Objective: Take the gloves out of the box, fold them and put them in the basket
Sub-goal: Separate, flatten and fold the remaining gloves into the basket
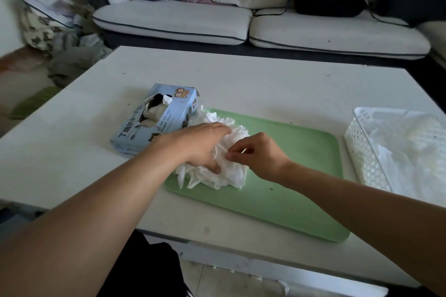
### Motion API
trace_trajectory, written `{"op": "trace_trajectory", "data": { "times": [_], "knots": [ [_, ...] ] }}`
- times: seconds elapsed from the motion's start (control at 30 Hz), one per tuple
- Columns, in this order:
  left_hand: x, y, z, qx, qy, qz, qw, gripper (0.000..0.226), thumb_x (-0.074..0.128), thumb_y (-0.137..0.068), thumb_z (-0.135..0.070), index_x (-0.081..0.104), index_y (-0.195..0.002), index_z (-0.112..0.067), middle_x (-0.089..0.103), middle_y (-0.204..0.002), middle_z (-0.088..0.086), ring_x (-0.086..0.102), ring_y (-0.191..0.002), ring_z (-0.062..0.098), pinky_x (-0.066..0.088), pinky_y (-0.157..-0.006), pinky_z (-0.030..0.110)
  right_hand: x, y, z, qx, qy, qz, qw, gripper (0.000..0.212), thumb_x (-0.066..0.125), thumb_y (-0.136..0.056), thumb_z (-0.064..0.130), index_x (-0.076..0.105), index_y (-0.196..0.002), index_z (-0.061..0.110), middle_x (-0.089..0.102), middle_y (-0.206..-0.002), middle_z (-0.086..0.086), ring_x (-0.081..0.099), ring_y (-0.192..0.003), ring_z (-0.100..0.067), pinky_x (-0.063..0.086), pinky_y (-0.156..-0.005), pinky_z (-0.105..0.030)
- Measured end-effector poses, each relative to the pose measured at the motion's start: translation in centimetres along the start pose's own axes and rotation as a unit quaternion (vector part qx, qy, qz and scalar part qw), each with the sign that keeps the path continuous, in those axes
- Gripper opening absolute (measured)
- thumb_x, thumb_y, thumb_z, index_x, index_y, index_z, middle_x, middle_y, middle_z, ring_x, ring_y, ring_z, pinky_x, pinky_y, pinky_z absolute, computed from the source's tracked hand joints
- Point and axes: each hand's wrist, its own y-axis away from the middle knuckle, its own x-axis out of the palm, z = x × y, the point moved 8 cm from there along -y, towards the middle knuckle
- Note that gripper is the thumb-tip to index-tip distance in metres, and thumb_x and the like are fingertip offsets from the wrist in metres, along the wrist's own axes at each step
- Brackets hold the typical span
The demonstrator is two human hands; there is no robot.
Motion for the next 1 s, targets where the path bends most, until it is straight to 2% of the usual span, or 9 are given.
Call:
{"op": "trace_trajectory", "data": {
  "times": [0.13,0.23,0.53,0.63,0.73,0.8,0.87,0.93,1.0],
  "knots": [
    [-0.4,-0.1,1.5,-0.023,0.016,-0.019,0.999,0.118,0.091,-0.068,-0.043,0.018,-0.159,-0.026,0.031,-0.160,-0.007,0.033,-0.146,0.017,0.038,-0.114,0.044,-2.4,0.1,0.1,0.061,-0.070,-0.001,0.996,0.007,0.076,-0.088,0.018,0.081,-0.088,0.012,0.070,-0.071,0.000,0.057,-0.061,-0.005,0.048,-0.056,-0.019],
    [-0.8,-0.2,2.5,-0.049,0.014,-0.026,0.998,0.112,0.090,-0.067,-0.047,0.026,-0.156,-0.026,0.040,-0.154,-0.006,0.036,-0.143,0.021,0.040,-0.112,0.043,-4.8,0.4,0.0,0.095,-0.131,-0.012,0.987,0.010,0.072,-0.091,0.019,0.078,-0.087,0.013,0.072,-0.080,0.002,0.063,-0.072,-0.007,0.053,-0.065,-0.022],
    [-0.5,-0.6,1.4,-0.077,-0.042,0.015,0.996,0.106,0.084,-0.077,-0.046,0.021,-0.159,-0.024,0.035,-0.159,-0.005,0.027,-0.146,0.024,0.036,-0.114,0.043,-7.6,2.0,-0.7,0.126,-0.278,-0.024,0.952,0.012,0.067,-0.093,0.013,0.072,-0.083,0.008,0.075,-0.094,-0.009,0.071,-0.087,-0.018,0.059,-0.079,-0.026],
    [-1.3,-0.4,0.4,-0.075,-0.068,0.027,0.994,0.117,0.084,-0.070,-0.061,0.017,-0.159,-0.024,0.022,-0.162,-0.004,0.019,-0.148,0.025,0.032,-0.118,0.043,-7.5,2.1,-1.3,0.137,-0.294,-0.036,0.945,0.010,0.070,-0.090,0.010,0.072,-0.081,0.005,0.074,-0.094,-0.013,0.070,-0.085,-0.020,0.060,-0.083,-0.029],
    [-3.5,0.6,-2.4,-0.050,0.012,-0.018,0.999,0.126,0.073,-0.056,-0.084,0.024,-0.158,-0.028,0.016,-0.161,-0.011,0.015,-0.149,0.018,0.028,-0.120,0.041,-6.7,1.7,-1.7,0.149,-0.305,-0.044,0.940,0.008,0.075,-0.084,0.008,0.071,-0.078,0.004,0.073,-0.088,-0.013,0.068,-0.083,-0.022,0.059,-0.081,-0.029],
    [-4.6,0.5,-4.1,-0.005,0.094,-0.091,0.991,0.100,0.073,-0.060,-0.080,0.050,-0.143,-0.030,0.037,-0.153,-0.012,0.032,-0.141,0.016,0.035,-0.115,0.041,-6.0,1.4,-1.5,0.151,-0.326,-0.038,0.932,0.009,0.076,-0.083,0.007,0.069,-0.078,0.004,0.073,-0.087,-0.013,0.069,-0.081,-0.023,0.059,-0.078,-0.028],
    [-5.3,0.2,-4.6,0.038,0.108,-0.175,0.978,0.050,0.081,-0.074,-0.059,0.073,-0.110,-0.025,0.068,-0.116,-0.007,0.061,-0.109,0.017,0.051,-0.095,0.041,-5.2,1.1,-1.0,0.154,-0.353,-0.021,0.923,0.009,0.075,-0.084,0.008,0.068,-0.080,0.004,0.073,-0.090,-0.013,0.070,-0.080,-0.023,0.060,-0.076,-0.028],
    [-5.7,0.0,-3.4,0.025,0.101,-0.209,0.972,0.017,0.081,-0.083,-0.038,0.080,-0.088,-0.022,0.072,-0.080,-0.004,0.066,-0.078,0.017,0.056,-0.076,0.041,-5.0,1.0,-0.8,0.163,-0.374,-0.014,0.913,0.009,0.073,-0.086,0.008,0.066,-0.080,0.007,0.073,-0.094,-0.012,0.070,-0.079,-0.023,0.061,-0.074,-0.028],
    [-6.1,-0.2,-1.9,0.000,0.062,-0.208,0.976,0.004,0.081,-0.085,-0.024,0.082,-0.083,-0.021,0.072,-0.073,-0.004,0.067,-0.070,0.015,0.057,-0.070,0.039,-5.7,1.0,-0.9,0.170,-0.393,-0.022,0.904,0.012,0.070,-0.089,0.007,0.064,-0.079,0.009,0.074,-0.091,-0.009,0.070,-0.074,-0.021,0.061,-0.073,-0.028]
  ]
}}
